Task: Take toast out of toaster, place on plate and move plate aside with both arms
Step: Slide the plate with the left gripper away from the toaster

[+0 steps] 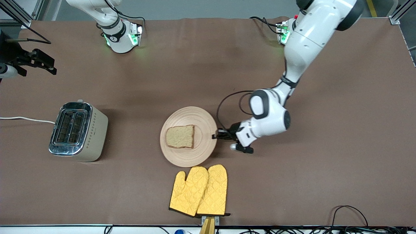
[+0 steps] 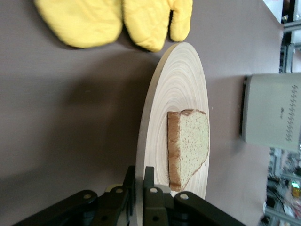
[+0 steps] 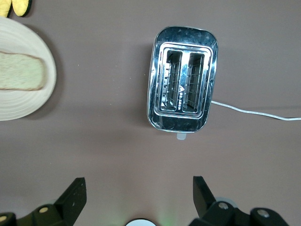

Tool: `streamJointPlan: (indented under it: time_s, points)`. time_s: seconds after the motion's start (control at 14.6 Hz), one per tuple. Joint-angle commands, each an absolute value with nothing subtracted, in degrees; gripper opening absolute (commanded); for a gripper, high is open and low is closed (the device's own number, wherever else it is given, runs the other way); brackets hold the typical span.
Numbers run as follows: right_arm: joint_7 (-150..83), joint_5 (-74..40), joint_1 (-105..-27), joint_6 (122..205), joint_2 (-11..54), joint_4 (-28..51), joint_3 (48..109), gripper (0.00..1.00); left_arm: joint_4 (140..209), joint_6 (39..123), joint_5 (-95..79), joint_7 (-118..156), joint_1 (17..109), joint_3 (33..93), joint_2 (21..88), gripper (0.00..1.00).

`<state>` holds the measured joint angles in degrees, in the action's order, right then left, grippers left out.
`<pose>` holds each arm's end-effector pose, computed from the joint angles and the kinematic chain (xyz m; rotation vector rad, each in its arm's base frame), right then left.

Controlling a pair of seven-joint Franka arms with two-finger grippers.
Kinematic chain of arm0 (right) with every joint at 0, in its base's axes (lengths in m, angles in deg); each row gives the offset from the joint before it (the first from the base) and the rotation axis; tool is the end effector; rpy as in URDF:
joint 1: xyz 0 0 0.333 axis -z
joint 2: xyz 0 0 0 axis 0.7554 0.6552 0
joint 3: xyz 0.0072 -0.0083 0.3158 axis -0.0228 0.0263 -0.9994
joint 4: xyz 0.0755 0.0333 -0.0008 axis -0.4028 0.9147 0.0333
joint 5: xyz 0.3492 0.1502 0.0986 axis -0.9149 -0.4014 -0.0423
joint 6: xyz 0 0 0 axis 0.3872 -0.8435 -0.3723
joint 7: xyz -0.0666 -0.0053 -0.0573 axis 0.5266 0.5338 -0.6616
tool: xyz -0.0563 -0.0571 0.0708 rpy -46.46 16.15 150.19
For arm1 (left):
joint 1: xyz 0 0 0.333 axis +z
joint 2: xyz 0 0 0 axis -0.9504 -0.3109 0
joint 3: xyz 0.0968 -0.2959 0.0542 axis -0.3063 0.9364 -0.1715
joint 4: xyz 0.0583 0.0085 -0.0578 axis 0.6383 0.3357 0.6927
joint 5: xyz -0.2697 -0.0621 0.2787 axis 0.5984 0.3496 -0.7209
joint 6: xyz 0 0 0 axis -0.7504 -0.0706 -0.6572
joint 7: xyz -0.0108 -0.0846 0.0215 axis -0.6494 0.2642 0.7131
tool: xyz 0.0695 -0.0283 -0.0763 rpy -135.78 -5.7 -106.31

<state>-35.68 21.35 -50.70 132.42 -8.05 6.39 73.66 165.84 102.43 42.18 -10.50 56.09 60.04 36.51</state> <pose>0.5107 0.0041 0.6449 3.1175 0.0952 -0.0817 0.6161 -0.3459 0.2076 2.2761 -0.0725 -0.0382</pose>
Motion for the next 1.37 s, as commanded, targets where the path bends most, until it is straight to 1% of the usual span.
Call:
streamJointPlan:
  time_s: [0.0, 0.14, 0.34, 0.48, 0.68, 1.03, 1.3]
  points:
    - [-36.53, 22.43, -51.08, 131.75, -8.67, 6.09, 73.63, 1.00, 170.80, 92.05, 42.22, -16.13, 64.30, 61.38, 41.53, 0.01]
    - [-36.44, 22.43, -51.08, 131.84, -8.67, 6.09, 73.72, 1.00, 170.89, 83.87, 41.26, -21.74, 70.71, 61.20, 41.37, 0.01]
    - [-36.44, 22.43, -51.17, 131.75, -8.67, 6.00, 73.63, 1.00, 169.75, 76.82, 32.92, -24.58, 79.77, 61.38, 40.75, 0.01]
    - [-36.53, 22.43, -51.26, 131.75, -8.67, 5.91, 73.72, 1.00, 167.38, 73.66, 30.10, -26.77, 85.22, 61.38, 39.70, 0.01]
    - [-36.53, 22.43, -51.26, 131.75, -8.59, 5.91, 73.63, 1.00, 162.73, 67.68, 24.99, -30.02, 92.26, 61.38, 36.19, 0.01]
    - [-36.61, 22.43, -52.40, 131.66, -8.59, 5.21, 73.63, 1.00, 162.27, 65.64, 24.81, -37.76, 100.26, 61.20, 32.76, 0.01]
    - [-36.61, 22.43, -52.58, 131.58, -8.59, 5.21, 73.63, 1.00, 161.48, 65.29, 24.37, -37.77, 103.34, 60.94, 29.77, 0.01]
